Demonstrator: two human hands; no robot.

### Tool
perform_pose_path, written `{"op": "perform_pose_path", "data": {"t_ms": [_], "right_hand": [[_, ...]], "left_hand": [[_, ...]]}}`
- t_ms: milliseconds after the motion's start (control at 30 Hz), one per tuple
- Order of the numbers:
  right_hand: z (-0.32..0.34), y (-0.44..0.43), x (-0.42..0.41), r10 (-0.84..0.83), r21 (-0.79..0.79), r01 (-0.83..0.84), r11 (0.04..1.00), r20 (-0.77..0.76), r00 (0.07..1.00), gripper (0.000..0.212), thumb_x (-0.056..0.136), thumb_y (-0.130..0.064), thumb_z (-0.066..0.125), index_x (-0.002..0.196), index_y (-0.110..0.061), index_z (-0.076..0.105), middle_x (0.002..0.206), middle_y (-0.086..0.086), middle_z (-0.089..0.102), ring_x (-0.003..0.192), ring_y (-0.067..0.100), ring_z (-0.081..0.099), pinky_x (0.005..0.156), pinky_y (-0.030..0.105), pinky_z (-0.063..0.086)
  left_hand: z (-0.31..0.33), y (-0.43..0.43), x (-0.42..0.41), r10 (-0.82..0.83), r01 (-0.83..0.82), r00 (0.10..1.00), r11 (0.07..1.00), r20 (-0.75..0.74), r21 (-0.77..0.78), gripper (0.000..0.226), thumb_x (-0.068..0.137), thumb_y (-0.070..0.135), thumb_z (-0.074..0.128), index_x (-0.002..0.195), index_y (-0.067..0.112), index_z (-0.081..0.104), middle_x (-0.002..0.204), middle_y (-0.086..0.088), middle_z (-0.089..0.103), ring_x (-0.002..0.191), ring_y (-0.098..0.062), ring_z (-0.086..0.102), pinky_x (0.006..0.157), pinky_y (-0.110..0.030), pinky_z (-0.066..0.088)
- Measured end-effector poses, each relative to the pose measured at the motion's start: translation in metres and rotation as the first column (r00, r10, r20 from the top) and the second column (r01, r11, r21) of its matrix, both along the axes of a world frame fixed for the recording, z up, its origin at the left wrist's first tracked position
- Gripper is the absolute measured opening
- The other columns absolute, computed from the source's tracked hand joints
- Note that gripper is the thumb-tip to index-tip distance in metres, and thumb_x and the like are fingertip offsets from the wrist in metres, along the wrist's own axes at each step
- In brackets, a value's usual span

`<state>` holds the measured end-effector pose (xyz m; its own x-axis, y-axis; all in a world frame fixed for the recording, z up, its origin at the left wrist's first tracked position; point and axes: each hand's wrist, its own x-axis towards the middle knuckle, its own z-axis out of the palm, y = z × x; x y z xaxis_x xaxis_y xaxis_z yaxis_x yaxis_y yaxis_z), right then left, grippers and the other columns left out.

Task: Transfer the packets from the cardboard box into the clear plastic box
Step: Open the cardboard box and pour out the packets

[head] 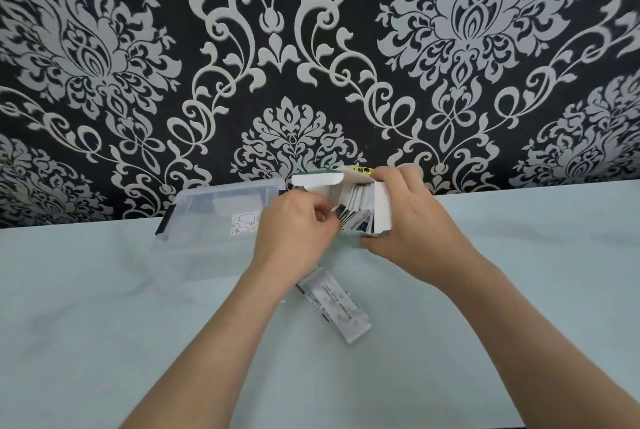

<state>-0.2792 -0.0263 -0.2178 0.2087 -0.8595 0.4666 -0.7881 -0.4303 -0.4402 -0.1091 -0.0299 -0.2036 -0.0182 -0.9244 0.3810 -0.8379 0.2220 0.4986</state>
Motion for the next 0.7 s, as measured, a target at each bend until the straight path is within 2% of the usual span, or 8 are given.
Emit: {"op": "perform_pose_path", "data": {"t_ms": [133, 200, 300, 367, 467, 533, 633, 700], "right_hand": [[0.001, -0.002, -0.008, -0.060, 0.193, 0.033, 0.981, 0.132, 0.989, 0.082, 0.066, -0.032, 0.085, 0.130, -0.027, 0.036, 0.120, -0.006, 0.039, 0.098, 0.013, 0.048, 0.077, 0.026, 0.041], [0.000, -0.006, -0.016, -0.100, 0.269, 0.048, 0.962, 0.185, 0.978, 0.081, 0.066, -0.031, 0.086, 0.130, -0.028, 0.036, 0.121, -0.005, 0.040, 0.100, 0.011, 0.043, 0.072, 0.020, 0.037], [-0.002, -0.013, -0.031, -0.153, 0.329, 0.069, 0.942, 0.237, 0.959, 0.081, 0.063, -0.028, 0.088, 0.126, -0.027, 0.038, 0.121, -0.002, 0.041, 0.100, 0.006, 0.034, 0.066, 0.015, 0.031], [-0.001, -0.015, -0.039, -0.199, 0.332, 0.107, 0.937, 0.258, 0.945, 0.082, 0.063, -0.025, 0.089, 0.128, -0.025, 0.039, 0.122, 0.000, 0.041, 0.100, 0.007, 0.034, 0.072, 0.019, 0.032], [0.001, -0.015, -0.043, -0.224, 0.313, 0.125, 0.941, 0.303, 0.927, 0.082, 0.064, -0.023, 0.089, 0.130, -0.023, 0.039, 0.125, 0.000, 0.041, 0.103, 0.007, 0.037, 0.072, 0.015, 0.033], [0.001, -0.013, -0.041, -0.199, 0.297, 0.100, 0.949, 0.326, 0.924, 0.081, 0.065, -0.021, 0.089, 0.129, -0.023, 0.039, 0.122, -0.002, 0.039, 0.106, 0.007, 0.036, 0.066, 0.005, 0.033], [-0.002, -0.011, -0.031, -0.136, 0.275, 0.049, 0.960, 0.308, 0.942, 0.080, 0.065, -0.019, 0.089, 0.127, -0.022, 0.038, 0.116, -0.006, 0.035, 0.107, 0.005, 0.032, 0.070, 0.001, 0.030], [-0.006, -0.011, -0.025, -0.092, 0.277, 0.007, 0.961, 0.293, 0.952, 0.080, 0.065, -0.019, 0.088, 0.126, -0.023, 0.038, 0.115, -0.007, 0.036, 0.104, 0.002, 0.029, 0.070, -0.004, 0.028]], "left_hand": [[0.004, -0.003, 0.013, -0.088, 0.057, 0.990, 0.965, -0.111, -0.255, 0.004, 0.084, 0.013, 0.067, 0.082, 0.013, 0.070, 0.081, 0.004, 0.058, 0.072, -0.014, 0.055, 0.066, -0.033, 0.049], [0.009, -0.002, 0.022, -0.146, 0.091, 0.977, 0.944, -0.153, -0.318, 0.006, 0.089, 0.013, 0.062, 0.090, 0.011, 0.068, 0.088, 0.004, 0.060, 0.077, -0.012, 0.058, 0.068, -0.032, 0.052], [0.022, 0.004, 0.034, -0.207, 0.115, 0.961, 0.902, -0.182, -0.417, 0.011, 0.092, 0.012, 0.057, 0.098, 0.009, 0.066, 0.084, 0.002, 0.066, 0.073, -0.013, 0.062, 0.069, -0.033, 0.053], [0.029, 0.008, 0.041, -0.271, 0.181, 0.947, 0.894, -0.173, -0.409, 0.011, 0.091, 0.009, 0.057, 0.097, 0.010, 0.066, 0.081, 0.000, 0.068, 0.071, -0.019, 0.063, 0.068, -0.033, 0.053], [0.022, 0.010, 0.039, -0.332, 0.311, 0.942, 0.919, -0.051, -0.243, 0.011, 0.088, 0.014, 0.059, 0.092, 0.017, 0.069, 0.073, 0.002, 0.068, 0.063, -0.018, 0.060, 0.062, -0.032, 0.050], [0.007, 0.010, 0.031, -0.336, 0.339, 0.940, 0.938, 0.049, -0.075, 0.011, 0.092, 0.018, 0.060, 0.096, 0.018, 0.071, 0.080, 0.003, 0.071, 0.070, -0.017, 0.063, 0.070, -0.035, 0.052], [-0.015, 0.006, 0.025, -0.239, 0.273, 0.874, 0.962, 0.423, -0.020, 0.027, 0.097, 0.030, 0.044, 0.107, 0.021, 0.068, 0.099, 0.008, 0.069, 0.097, -0.017, 0.058, 0.098, -0.042, 0.040], [-0.021, 0.001, 0.033, -0.134, 0.191, 0.852, 0.980, 0.506, -0.061, 0.034, 0.096, 0.036, 0.037, 0.114, 0.026, 0.064, 0.120, 0.010, 0.061, 0.119, -0.016, 0.047, 0.108, -0.046, 0.026]]}}
